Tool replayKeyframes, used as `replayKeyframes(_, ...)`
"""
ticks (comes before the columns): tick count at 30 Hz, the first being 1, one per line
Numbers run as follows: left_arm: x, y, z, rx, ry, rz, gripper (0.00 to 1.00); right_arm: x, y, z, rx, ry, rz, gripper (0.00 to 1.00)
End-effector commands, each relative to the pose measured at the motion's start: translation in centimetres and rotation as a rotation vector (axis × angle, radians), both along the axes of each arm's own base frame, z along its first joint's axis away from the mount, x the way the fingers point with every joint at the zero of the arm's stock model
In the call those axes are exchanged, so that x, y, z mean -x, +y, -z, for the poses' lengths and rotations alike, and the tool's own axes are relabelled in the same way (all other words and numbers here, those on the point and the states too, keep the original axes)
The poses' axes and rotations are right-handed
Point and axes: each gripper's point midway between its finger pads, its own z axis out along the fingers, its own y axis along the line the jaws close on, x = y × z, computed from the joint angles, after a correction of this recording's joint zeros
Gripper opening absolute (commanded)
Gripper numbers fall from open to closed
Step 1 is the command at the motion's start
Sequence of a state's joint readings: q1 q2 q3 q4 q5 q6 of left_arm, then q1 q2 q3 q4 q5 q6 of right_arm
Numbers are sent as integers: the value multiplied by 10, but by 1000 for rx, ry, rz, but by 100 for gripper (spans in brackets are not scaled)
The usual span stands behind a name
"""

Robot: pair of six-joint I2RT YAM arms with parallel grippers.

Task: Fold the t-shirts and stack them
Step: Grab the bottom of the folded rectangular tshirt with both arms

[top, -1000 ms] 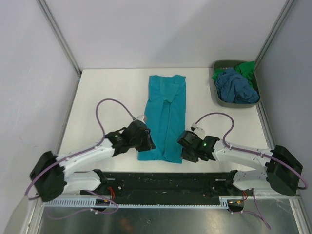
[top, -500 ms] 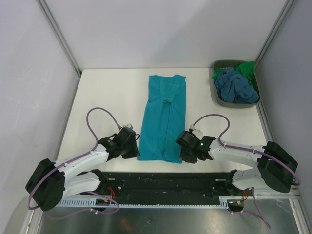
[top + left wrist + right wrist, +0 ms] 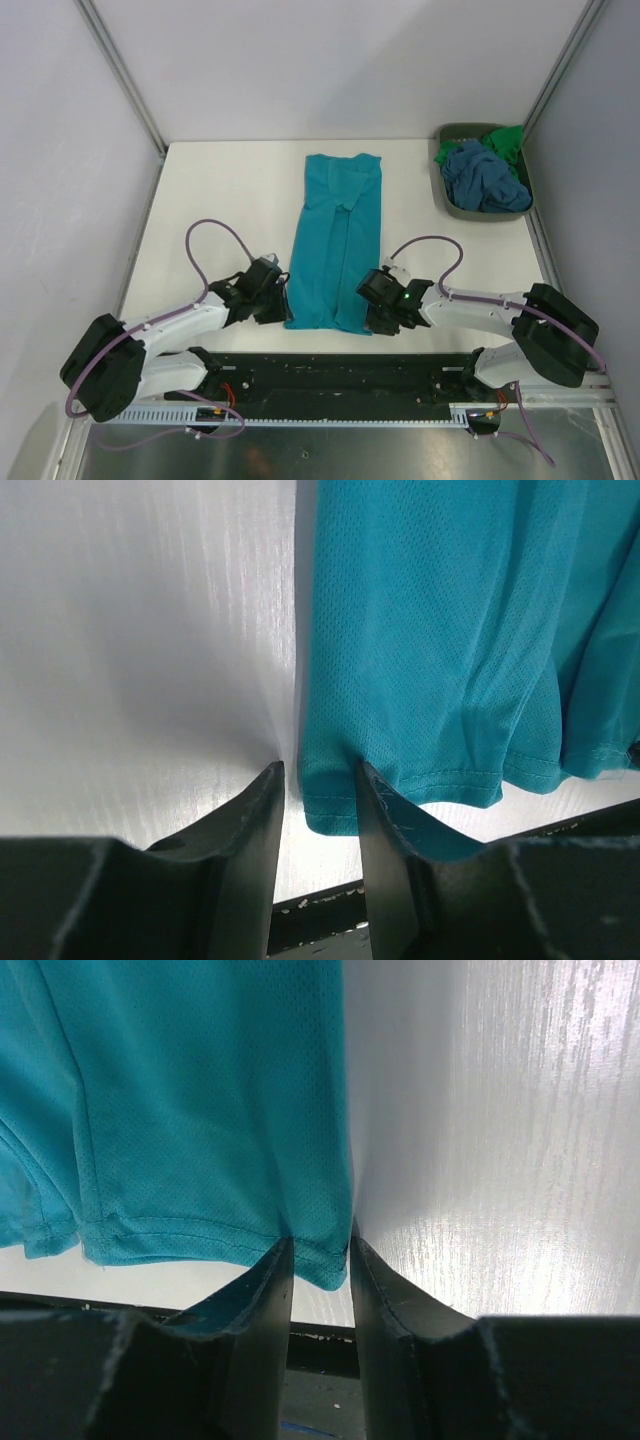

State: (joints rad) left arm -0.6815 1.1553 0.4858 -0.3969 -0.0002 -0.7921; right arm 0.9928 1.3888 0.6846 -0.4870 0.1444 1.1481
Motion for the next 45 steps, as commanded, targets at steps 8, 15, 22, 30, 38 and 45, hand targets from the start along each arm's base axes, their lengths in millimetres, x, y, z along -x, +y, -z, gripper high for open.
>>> replayKeyframes(8,17,-2,9,43,51,33,38,-2,-12,3,28,-6,12,17)
replayKeyframes(15,24,-5,8,68,66,45,36,-7,-18,-5,20,-20,23,6)
replayKeyframes(22,24,-15,-6,135,54,57,37,-6,-25,-13,26,-34,28,2)
replayKeyframes(30,22,-21,-15,170,48,58,43,-4,-28,-15,27,-38,29,1)
replayKeyframes(38,22,-25,-3,159,73,67,40,0,-27,-12,32,-33,23,0)
replayKeyframes(45,27,-29,8,140,103,79,31,2,-30,-15,39,-41,23,0)
